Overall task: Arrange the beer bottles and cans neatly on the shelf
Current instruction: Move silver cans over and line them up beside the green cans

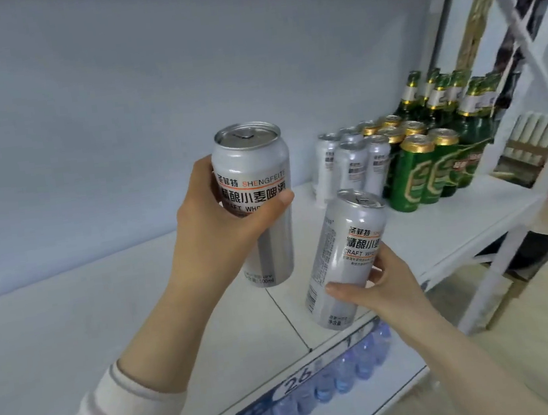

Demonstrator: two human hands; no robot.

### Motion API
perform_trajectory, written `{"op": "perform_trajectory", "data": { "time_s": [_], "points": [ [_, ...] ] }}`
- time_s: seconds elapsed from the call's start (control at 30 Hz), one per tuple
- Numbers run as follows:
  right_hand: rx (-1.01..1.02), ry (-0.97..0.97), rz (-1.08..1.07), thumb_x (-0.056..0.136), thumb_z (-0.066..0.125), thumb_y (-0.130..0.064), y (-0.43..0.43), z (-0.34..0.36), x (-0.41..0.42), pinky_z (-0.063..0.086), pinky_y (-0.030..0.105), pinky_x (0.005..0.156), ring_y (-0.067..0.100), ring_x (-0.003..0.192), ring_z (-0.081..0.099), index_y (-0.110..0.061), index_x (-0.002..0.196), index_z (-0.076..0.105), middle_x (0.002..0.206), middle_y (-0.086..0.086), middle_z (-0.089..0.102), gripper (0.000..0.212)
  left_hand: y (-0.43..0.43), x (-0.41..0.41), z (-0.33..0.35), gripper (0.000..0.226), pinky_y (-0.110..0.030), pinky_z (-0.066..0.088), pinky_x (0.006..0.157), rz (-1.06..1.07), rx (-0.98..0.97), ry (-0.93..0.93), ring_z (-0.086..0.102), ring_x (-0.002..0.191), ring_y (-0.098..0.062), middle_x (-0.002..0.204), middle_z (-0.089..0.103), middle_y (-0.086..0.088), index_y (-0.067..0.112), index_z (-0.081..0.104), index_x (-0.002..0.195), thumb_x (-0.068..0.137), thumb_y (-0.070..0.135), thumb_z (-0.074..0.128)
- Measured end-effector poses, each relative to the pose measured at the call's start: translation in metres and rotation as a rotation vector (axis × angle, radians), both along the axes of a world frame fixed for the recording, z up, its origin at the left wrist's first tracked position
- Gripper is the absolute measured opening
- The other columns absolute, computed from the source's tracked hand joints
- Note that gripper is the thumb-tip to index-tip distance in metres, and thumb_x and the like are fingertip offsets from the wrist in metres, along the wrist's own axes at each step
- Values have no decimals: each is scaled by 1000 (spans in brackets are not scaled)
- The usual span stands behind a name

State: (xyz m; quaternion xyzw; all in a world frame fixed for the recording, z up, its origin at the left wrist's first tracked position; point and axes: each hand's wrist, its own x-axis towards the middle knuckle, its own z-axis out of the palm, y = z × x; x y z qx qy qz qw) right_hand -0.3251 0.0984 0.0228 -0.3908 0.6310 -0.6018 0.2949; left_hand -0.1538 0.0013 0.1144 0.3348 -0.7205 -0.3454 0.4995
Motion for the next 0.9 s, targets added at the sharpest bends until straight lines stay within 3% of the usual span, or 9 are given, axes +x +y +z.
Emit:
{"op": "perform_trajectory", "data": {
  "time_s": [0.1, 0.2, 0.33, 0.53, 0.6, 0.67, 0.77, 0.9],
  "points": [
    [9, 1, -61, 57, 84, -5, 15, -8, -60, 50, 25, 69, 9, 92, 60, -32, 90, 53, 96, -15, 64, 52, 3, -61, -15, 59, -2, 44, 63, -53, 40, -7, 56, 76, 17, 92, 59, 20, 23, 49, 111, 61, 37, 79],
    [14, 17, -108, 56, 85, -6, 12, -15, -109, 52, 35, 78, 13, 95, 60, -33, 91, 53, 97, -14, 64, 54, -2, -112, -32, 61, -1, 46, 65, -81, 84, -29, 56, 78, 17, 92, 57, 23, 25, 47, 112, 61, 35, 79],
    [25, 89, -125, 55, 87, -14, -12, -24, -166, 51, 36, 85, 14, 101, 58, -35, 94, 52, 103, -14, 63, 57, -19, -167, -54, 60, 1, 44, 64, -85, 116, -54, 54, 84, 14, 91, 55, 25, 28, 44, 108, 61, 32, 81],
    [40, 142, -81, 58, 85, -14, -54, -41, -221, 48, 17, 73, 0, 101, 55, -34, 108, 47, 103, -23, 58, 66, -53, -224, -81, 66, -5, 45, 70, -48, 177, -65, 57, 88, 6, 95, 54, 26, 24, 45, 116, 62, 28, 82],
    [31, 158, -64, 57, 85, -13, -65, -46, -232, 49, 14, 69, -1, 101, 55, -34, 109, 46, 104, -21, 58, 68, -59, -238, -87, 68, -4, 45, 69, -37, 196, -63, 57, 86, 11, 96, 54, 26, 23, 45, 118, 61, 26, 83],
    [11, 170, -53, 56, 86, -14, -76, -51, -241, 52, 17, 72, 3, 101, 56, -33, 108, 48, 110, -10, 59, 68, -63, -249, -92, 68, -1, 44, 67, -20, 207, -63, 55, 81, 20, 95, 55, 27, 24, 45, 116, 60, 25, 84],
    [-2, 227, -35, 55, 87, -18, -86, -56, -249, 53, 28, 79, 15, 106, 56, -22, 117, 48, 120, 4, 53, 73, -66, -260, -100, 67, -3, 45, 70, 38, 232, -73, 55, 82, 21, 96, 55, 27, 26, 45, 114, 60, 22, 85],
    [-64, 236, -48, 54, 87, -20, -88, -61, -252, 52, 32, 86, 3, 104, 56, -30, 120, 41, 118, -15, 57, 80, -61, -271, -104, 68, -4, 46, 72, 122, 254, -61, 54, 83, 22, 95, 55, 28, 29, 43, 110, 57, 23, 86]
  ]
}}
